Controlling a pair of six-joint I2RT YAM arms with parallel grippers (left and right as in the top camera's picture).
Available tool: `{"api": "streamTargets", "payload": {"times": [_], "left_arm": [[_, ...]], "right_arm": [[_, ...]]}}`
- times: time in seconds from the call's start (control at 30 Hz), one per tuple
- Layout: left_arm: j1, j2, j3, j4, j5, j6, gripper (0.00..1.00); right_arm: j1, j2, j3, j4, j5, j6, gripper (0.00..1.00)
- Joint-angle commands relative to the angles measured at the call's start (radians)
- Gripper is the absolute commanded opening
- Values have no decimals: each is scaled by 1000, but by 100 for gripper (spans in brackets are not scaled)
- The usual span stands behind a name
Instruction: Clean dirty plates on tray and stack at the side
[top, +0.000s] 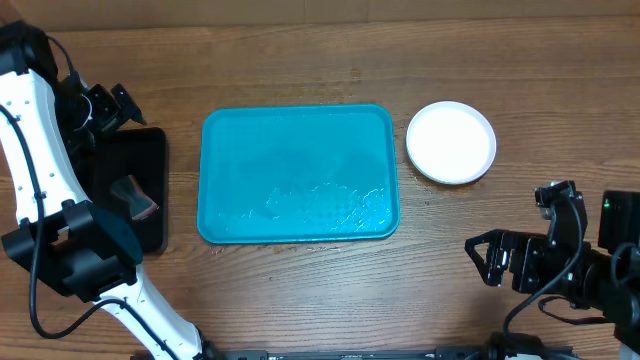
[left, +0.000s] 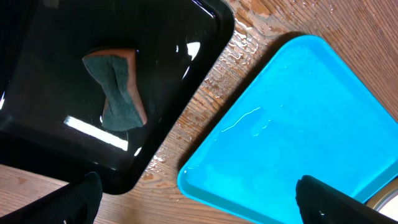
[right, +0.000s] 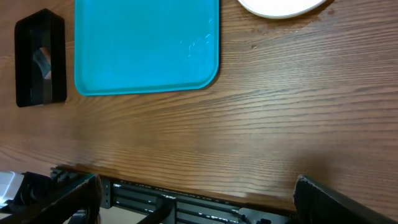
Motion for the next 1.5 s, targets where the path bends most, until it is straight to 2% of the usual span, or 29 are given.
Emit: {"api": "streamTargets", "payload": {"times": [0.0, 0.3, 0.53, 0.73, 1.03, 1.3, 1.47], "left_arm": [[-2, -11, 3, 1, 11, 14, 100], [-2, -11, 3, 1, 11, 14, 100], [-2, -11, 3, 1, 11, 15, 100], [-2, -11, 3, 1, 11, 15, 100], [-2, -11, 3, 1, 11, 14, 100], [-2, -11, 3, 1, 11, 14, 100], [-2, -11, 3, 1, 11, 14, 100]], "right_arm": [[1, -2, -6, 5, -16, -4, 100], [1, 0, -7, 24, -22, -4, 100], [1, -60, -78, 250, -77, -4, 100], [4, -250, -339, 485, -160, -4, 100], [133, -616, -922, 1137, -299, 14, 100], [133, -663, -1080, 1354, -270, 22, 100], [133, -698, -1106, 1386, -145, 22, 100]]}}
